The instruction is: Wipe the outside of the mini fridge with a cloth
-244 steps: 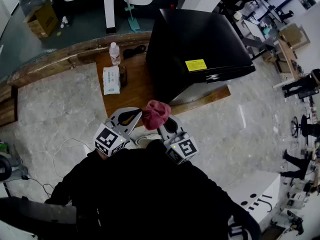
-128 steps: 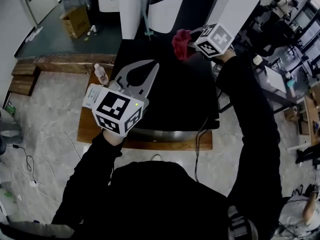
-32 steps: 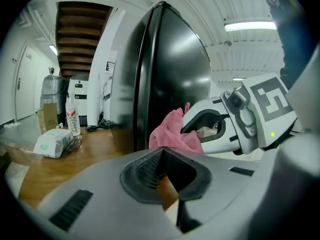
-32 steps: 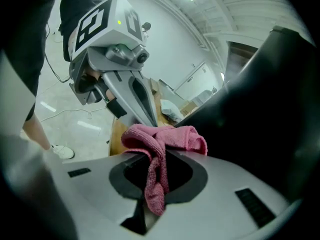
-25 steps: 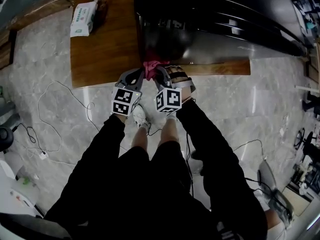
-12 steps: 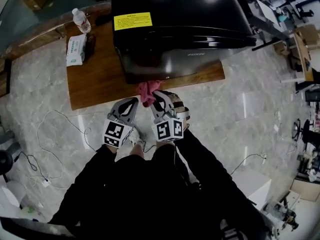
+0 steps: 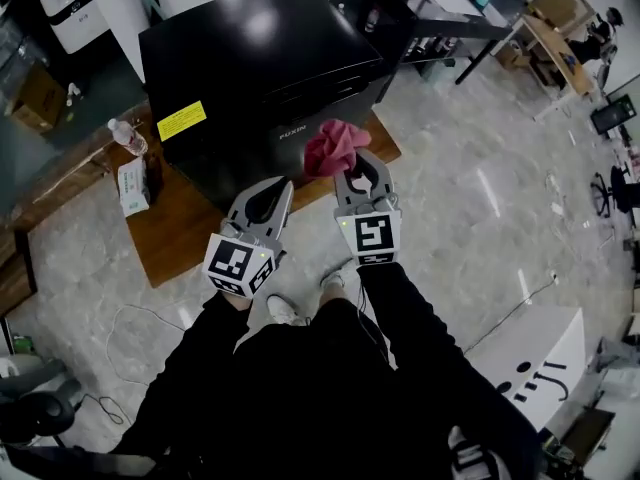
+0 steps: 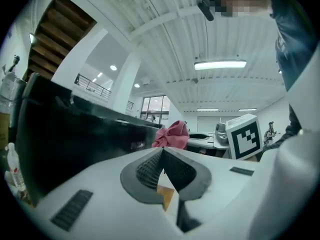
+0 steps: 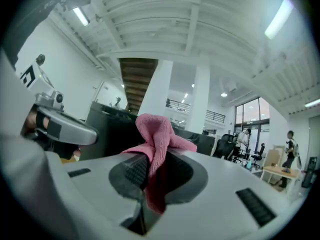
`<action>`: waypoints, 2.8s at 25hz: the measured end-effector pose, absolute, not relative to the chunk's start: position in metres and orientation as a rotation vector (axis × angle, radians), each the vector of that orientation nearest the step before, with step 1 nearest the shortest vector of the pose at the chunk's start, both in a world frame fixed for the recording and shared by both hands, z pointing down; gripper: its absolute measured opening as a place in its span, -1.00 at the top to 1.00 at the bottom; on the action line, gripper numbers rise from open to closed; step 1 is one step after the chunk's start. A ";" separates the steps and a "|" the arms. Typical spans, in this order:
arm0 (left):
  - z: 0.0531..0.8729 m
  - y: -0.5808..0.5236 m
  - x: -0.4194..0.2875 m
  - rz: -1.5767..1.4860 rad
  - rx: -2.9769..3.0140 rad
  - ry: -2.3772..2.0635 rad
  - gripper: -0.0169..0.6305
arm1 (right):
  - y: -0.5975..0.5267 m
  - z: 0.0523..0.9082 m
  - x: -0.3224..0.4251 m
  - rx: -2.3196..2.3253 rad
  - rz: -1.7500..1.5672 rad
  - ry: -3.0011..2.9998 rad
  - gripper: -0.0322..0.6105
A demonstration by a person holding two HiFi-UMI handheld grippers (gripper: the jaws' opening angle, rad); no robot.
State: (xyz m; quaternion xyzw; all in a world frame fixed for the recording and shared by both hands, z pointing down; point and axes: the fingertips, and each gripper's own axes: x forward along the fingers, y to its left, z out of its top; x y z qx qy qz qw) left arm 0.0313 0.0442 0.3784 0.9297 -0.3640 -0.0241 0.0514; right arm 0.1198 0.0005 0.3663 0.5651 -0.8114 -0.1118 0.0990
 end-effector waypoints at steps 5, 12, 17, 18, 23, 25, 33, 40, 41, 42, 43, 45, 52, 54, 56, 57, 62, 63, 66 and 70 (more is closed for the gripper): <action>0.340 0.025 0.072 -0.121 2.897 -1.079 0.93 | -0.032 0.340 0.161 1.803 -0.261 -2.444 0.73; 0.345 -0.004 0.108 -0.072 2.909 -1.105 0.93 | -0.067 0.358 0.168 1.749 -0.222 -2.539 0.73; 0.395 -0.022 0.133 0.031 2.898 -1.108 0.93 | -0.074 0.415 0.179 1.681 -0.167 -2.553 0.73; 0.412 -0.025 0.136 0.057 2.884 -1.107 0.93 | -0.075 0.433 0.180 1.659 -0.135 -2.552 0.73; 0.511 -0.026 0.143 0.233 2.777 -1.072 0.93 | -0.073 0.547 0.180 1.561 0.093 -2.502 0.73; 0.557 -0.032 0.160 0.310 2.726 -1.048 0.93 | -0.081 0.593 0.194 1.523 0.175 -2.479 0.72; 0.679 -0.057 0.161 0.504 2.566 -1.038 0.93 | -0.100 0.710 0.205 1.414 0.360 -2.371 0.72; 0.724 -0.058 0.165 0.582 2.481 -1.011 0.93 | -0.102 0.776 0.208 1.299 0.518 -2.279 0.71; 0.725 -0.057 0.168 0.593 2.481 -1.000 0.93 | -0.101 0.777 0.209 1.289 0.532 -2.280 0.71; 0.723 -0.055 0.172 0.600 2.485 -0.986 0.93 | -0.100 0.772 0.212 1.291 0.531 -2.290 0.71; 0.717 -0.053 0.177 0.596 2.494 -0.973 0.93 | -0.097 0.762 0.217 1.303 0.516 -2.310 0.71; 0.691 -0.050 0.191 0.558 2.532 -0.946 0.93 | -0.091 0.727 0.230 1.340 0.461 -2.382 0.71; 0.557 -0.056 0.255 0.296 2.690 -0.910 0.93 | -0.079 0.574 0.302 1.375 0.311 -2.627 0.71; 0.519 -0.061 0.278 0.258 2.706 -0.929 0.93 | -0.081 0.531 0.326 1.372 0.288 -2.685 0.71; 0.482 -0.068 0.298 0.206 2.710 -0.964 0.93 | -0.086 0.493 0.346 1.344 0.313 -2.753 0.71; 0.465 -0.072 0.306 0.175 2.707 -0.987 0.93 | -0.089 0.476 0.354 1.317 0.333 -2.790 0.71; 0.413 -0.092 0.328 0.113 2.677 -1.137 0.93 | -0.121 0.411 0.372 1.147 0.274 -2.944 0.71; 0.408 -0.095 0.330 0.111 2.666 -1.163 0.93 | -0.128 0.402 0.372 1.104 0.246 -2.964 0.71; 0.403 -0.101 0.333 0.095 2.618 -1.229 0.93 | -0.149 0.377 0.365 0.950 0.194 -3.034 0.71; 0.401 -0.112 0.339 0.069 2.584 -1.286 0.93 | -0.172 0.362 0.345 0.726 0.153 -3.083 0.71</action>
